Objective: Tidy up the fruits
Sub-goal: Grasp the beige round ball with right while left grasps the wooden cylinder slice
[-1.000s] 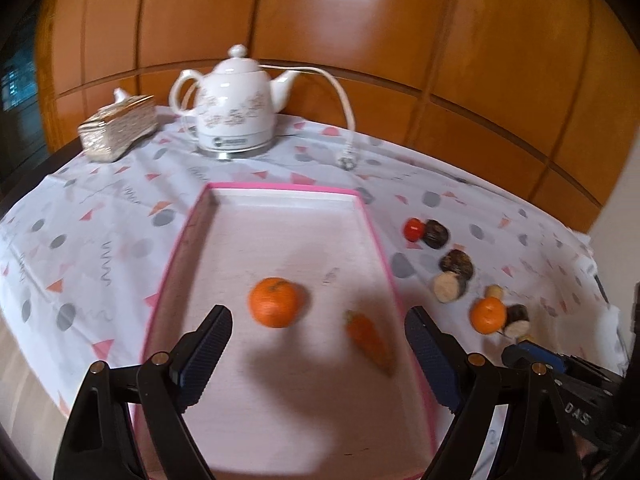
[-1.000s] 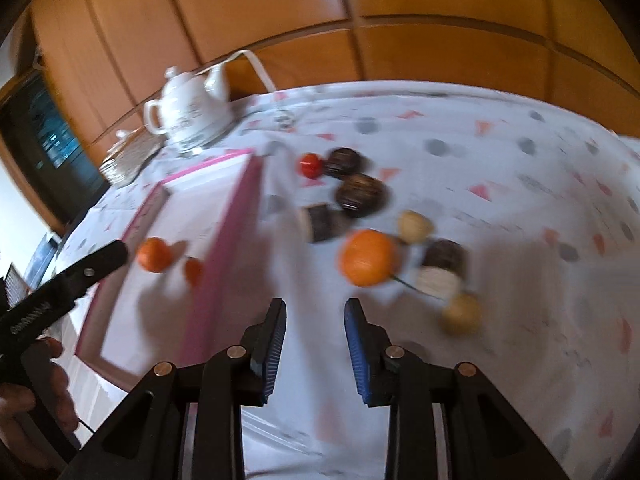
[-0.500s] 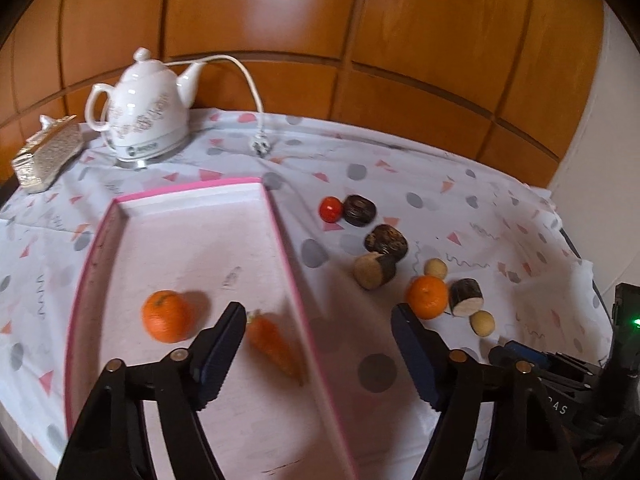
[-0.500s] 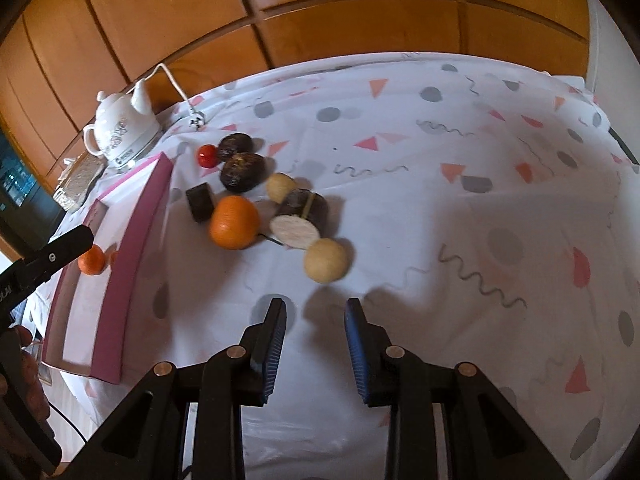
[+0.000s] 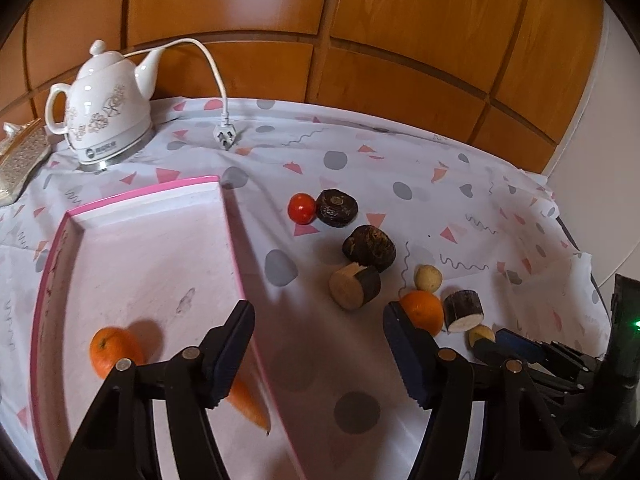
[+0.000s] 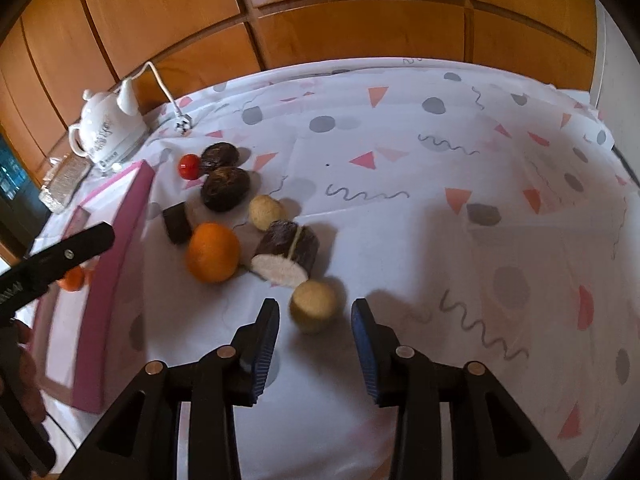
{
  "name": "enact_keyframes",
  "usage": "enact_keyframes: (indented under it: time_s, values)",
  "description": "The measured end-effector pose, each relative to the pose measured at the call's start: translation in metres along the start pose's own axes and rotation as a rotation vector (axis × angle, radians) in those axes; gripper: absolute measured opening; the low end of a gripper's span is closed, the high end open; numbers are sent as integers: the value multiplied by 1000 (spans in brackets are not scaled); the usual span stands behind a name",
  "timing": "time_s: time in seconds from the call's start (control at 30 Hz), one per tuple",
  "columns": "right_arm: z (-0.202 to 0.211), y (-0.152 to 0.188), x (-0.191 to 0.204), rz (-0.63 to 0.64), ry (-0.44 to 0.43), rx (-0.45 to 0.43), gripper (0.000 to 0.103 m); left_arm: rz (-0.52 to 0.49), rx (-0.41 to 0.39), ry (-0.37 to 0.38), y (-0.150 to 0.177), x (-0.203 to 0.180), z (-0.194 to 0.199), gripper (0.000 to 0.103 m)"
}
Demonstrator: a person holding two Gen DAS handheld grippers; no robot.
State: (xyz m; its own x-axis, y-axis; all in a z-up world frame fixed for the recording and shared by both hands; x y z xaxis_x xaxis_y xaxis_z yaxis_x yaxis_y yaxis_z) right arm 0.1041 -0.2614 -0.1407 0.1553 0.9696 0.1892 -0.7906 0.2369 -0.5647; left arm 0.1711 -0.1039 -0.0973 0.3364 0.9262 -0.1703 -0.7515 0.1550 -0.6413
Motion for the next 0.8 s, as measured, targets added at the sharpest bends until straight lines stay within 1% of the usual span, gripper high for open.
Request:
enact_keyframes:
  time_s: [0.07,0.17,0.3,0.47,0.53,0.57,0.7,0.8]
  values:
    - [-4,0,0,9,-8,10,36,-7,13,16,-2,-2,-6,67]
    - [-7,1,0,30,7,10,26,-29,28,18,-4,-6,-15,66]
    - [-7,1,-1,42,7,7,26,-52,45,25,-5,-14,-26,65]
    - [-7,2,-1,41,4,8,26,-55,66,0,-6,-16,-42,65]
    - [-7,2,-1,41,5,8,26,-42,75,0,-6,-17,-47,58]
    - [-7,2,-1,40,7,9,26,-28,86,5,-6,-17,-51,57]
    - [-7,2,0,36,8,7,26,-20,100,-10,-8,-18,-58,56]
    - [-7,2,0,33,7,7,26,-45,106,-26,-10,-20,-60,56]
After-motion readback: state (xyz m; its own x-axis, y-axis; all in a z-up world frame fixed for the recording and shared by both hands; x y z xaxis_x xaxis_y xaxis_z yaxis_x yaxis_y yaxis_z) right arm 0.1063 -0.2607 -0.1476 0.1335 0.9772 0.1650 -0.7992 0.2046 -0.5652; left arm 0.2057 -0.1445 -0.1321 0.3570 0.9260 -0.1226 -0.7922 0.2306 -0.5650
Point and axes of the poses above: each gripper's, at about its wrist camera, not at the fingertips, and z roughly against the way its jaws point, x to its left, y to its underside, the point moved 10 cm from there along -z, roughly the way its jaws point, and after that the axes turned 1 degree about -z, right-handed, at the moved point
